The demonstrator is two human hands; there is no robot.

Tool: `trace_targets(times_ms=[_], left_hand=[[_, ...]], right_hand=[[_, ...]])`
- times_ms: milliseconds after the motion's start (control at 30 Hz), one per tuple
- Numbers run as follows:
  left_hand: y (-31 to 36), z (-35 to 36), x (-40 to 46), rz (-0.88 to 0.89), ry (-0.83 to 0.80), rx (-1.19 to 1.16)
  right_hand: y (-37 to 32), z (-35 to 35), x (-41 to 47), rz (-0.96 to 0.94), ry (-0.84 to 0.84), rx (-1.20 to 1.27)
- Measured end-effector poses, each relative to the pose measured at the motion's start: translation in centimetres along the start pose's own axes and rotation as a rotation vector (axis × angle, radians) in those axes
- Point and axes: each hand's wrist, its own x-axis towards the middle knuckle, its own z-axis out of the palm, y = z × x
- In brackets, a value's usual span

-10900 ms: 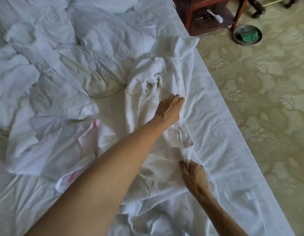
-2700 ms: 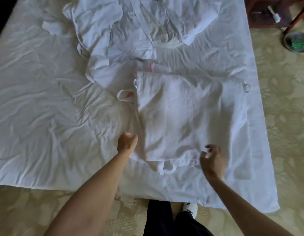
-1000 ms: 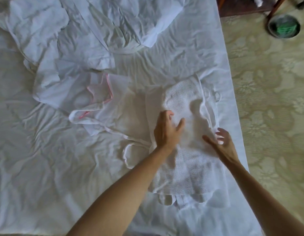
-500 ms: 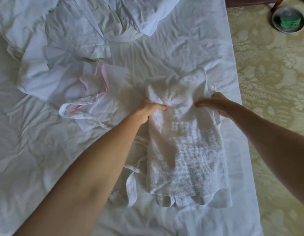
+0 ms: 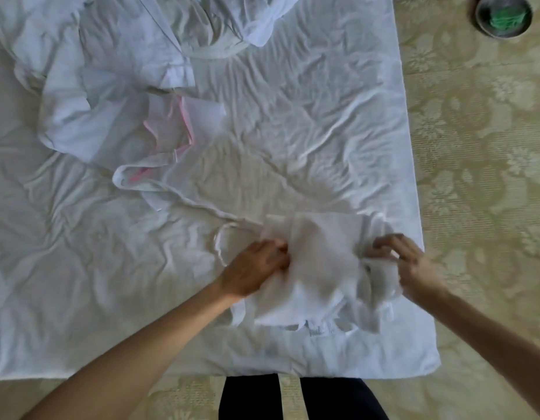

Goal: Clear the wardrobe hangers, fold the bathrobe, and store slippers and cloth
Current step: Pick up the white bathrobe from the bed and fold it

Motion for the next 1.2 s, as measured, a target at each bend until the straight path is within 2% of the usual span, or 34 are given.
trace_targets(times_ms=[67, 133, 233, 267, 333, 400, 500, 567, 600, 700, 833, 1000, 1100, 1200], left_hand=[[0.4, 2.0, -2.8, 0.052, -0.130, 0.061], [0.9, 3.3, -5.0, -0.047, -0.098, -0.027], [2.3, 4.7, -5.8, -0.470, 0.143, -0.353], [3.0, 4.7, -5.3, -0.649, 0.232, -0.475], [4.3, 4.2, -3.7, -0.974, 0.305, -0.731], [4.9, 3.6, -1.9, -1.096, 0.301, -0.855], [5.8, 3.4, 0.1, -1.129, 0.214, -0.897], [6.2, 3.9, 0.7, -1.160, 0.158, -0.944], [6.3, 4.1, 0.7, -1.174, 0.145, -0.966], [6.8, 4.5, 0.8, -1.180, 0.136, -1.053], [8.1, 4.4, 2.1, -1.082, 0.068, -1.111], [10.6, 3.0, 3.2, -1.026, 0.073, -0.995], [12.2, 0.6, 3.3, -0.976, 0.051, -1.021], [13.1, -2.8, 1.9, -1.017, 0.118, -1.109]], right_hand=[[-0.5, 2.3, -3.2, 0.015, -0.139, -0.012], [-1.2, 3.6, -4.9, 0.072, -0.262, -0.008], [-1.9, 3.5, -6.1, 0.123, -0.217, 0.140], [-2.3, 2.9, -6.2, 0.225, -0.193, 0.285], [-2.6, 1.8, -6.2, 0.495, -0.153, 0.637], [-2.7, 1.0, -5.0, 0.723, -0.085, 0.874], [-2.6, 2.0, -3.0, 1.105, -0.009, 0.997], [-2.5, 3.1, -2.0, 1.236, -0.040, 0.837], [-2.3, 3.7, -1.8, 1.246, -0.076, 0.795], [-1.4, 4.4, -2.0, 1.263, -0.187, 0.886], [-1.7, 2.5, -2.1, 1.172, -0.335, 1.012], [-2.9, -0.8, -3.9, 1.155, -0.254, 1.102], [-4.7, -3.6, -4.2, 1.105, -0.221, 1.076], [-7.2, -6.9, -2.5, 1.043, -0.207, 1.080]])
